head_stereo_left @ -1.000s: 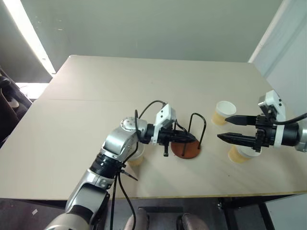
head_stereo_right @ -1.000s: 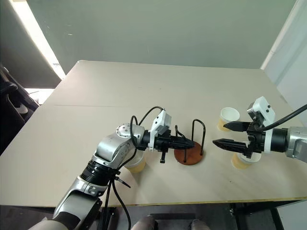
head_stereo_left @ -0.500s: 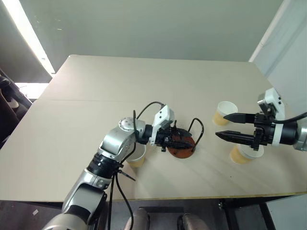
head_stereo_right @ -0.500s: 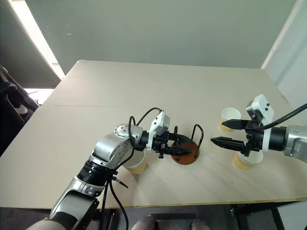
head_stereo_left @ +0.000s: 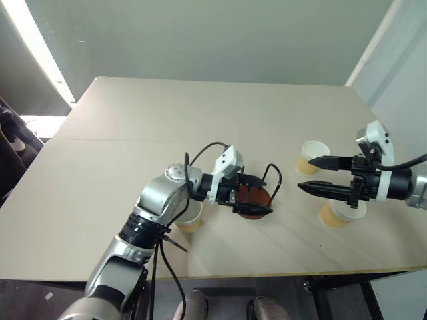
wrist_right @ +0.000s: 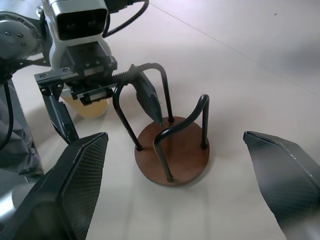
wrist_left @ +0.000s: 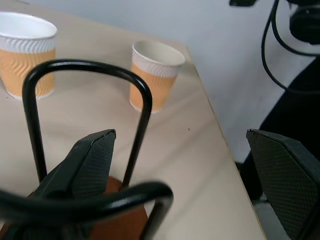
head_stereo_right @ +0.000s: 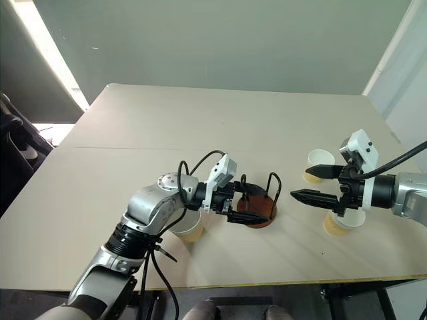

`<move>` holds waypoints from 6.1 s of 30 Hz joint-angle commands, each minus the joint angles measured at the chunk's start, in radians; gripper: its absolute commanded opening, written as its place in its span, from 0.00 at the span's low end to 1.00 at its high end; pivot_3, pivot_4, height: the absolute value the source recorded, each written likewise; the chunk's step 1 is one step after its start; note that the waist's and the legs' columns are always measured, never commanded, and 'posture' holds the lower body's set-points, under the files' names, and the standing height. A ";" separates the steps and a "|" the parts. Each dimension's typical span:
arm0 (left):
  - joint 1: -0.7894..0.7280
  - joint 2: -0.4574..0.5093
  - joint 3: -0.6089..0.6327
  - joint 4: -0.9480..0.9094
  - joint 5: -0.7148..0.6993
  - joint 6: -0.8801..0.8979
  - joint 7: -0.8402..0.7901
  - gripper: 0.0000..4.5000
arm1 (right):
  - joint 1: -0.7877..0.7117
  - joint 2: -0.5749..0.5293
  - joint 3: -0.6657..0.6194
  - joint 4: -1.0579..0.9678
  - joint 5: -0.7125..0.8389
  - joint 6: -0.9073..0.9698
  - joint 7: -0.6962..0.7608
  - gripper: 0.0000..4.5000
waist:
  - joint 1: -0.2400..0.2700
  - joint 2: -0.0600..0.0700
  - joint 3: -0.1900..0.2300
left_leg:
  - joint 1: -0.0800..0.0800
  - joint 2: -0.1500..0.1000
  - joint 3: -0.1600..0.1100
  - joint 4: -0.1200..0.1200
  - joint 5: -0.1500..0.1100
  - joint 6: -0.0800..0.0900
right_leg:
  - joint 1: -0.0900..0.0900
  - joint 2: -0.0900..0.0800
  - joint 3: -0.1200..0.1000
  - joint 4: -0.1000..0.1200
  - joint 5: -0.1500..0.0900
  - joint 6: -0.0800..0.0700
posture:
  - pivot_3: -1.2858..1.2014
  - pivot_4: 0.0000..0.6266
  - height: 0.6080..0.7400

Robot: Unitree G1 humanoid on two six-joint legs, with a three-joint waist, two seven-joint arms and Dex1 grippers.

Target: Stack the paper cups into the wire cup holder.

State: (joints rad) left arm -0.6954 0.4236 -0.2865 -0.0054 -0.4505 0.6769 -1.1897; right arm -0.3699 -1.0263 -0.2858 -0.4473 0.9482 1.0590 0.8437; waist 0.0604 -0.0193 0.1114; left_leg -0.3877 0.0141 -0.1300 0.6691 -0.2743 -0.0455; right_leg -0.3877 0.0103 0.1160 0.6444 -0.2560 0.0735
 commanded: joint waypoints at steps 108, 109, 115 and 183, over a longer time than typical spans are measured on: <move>-0.078 0.325 0.223 -0.135 -0.060 -0.035 0.035 1.00 | -0.723 0.052 0.537 0.058 -0.737 -0.450 0.683 0.01 | -0.032 0.005 0.003 | -0.014 -0.002 -0.001 -0.003 0.002 0.001 | -0.017 -0.015 -0.006 0.001 0.002 -0.006 | 0.52 0.24 1.00; -0.078 0.324 0.223 -0.135 -0.060 -0.035 0.034 1.00 | -0.714 0.051 0.539 0.053 -0.732 -0.448 0.683 0.01 | -0.033 0.005 0.003 | -0.014 -0.002 -0.001 -0.003 0.002 0.001 | -0.017 -0.015 -0.005 0.001 0.002 -0.006 | 0.52 0.24 1.00; -0.075 0.330 0.224 -0.132 -0.060 -0.036 0.029 1.00 | -0.697 0.068 0.573 0.036 -0.728 -0.458 0.681 0.01 | -0.033 0.005 0.003 | -0.014 -0.002 -0.001 -0.003 0.002 0.000 | -0.018 -0.014 -0.005 0.001 0.002 -0.006 | 0.52 0.24 1.00; -0.088 0.313 0.200 -0.110 -0.056 -0.059 -0.039 1.00 | 0.119 -0.330 0.310 0.059 -0.844 -0.675 0.501 1.00 | -0.027 0.005 0.003 | -0.013 -0.003 0.001 0.003 0.002 0.004 | -0.013 -0.015 -0.003 0.001 0.005 0.001 | 0.52 0.24 1.00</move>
State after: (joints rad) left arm -0.7682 0.7269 -0.1134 -0.0805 -0.4975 0.6189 -1.2327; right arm -0.2318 -1.3553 0.0143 -0.3786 0.1198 0.3981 1.3457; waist 0.0337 -0.0145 0.1144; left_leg -0.4002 0.0111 -0.1289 0.6727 -0.2719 -0.0419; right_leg -0.4002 -0.0043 0.1129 0.6453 -0.2505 0.0746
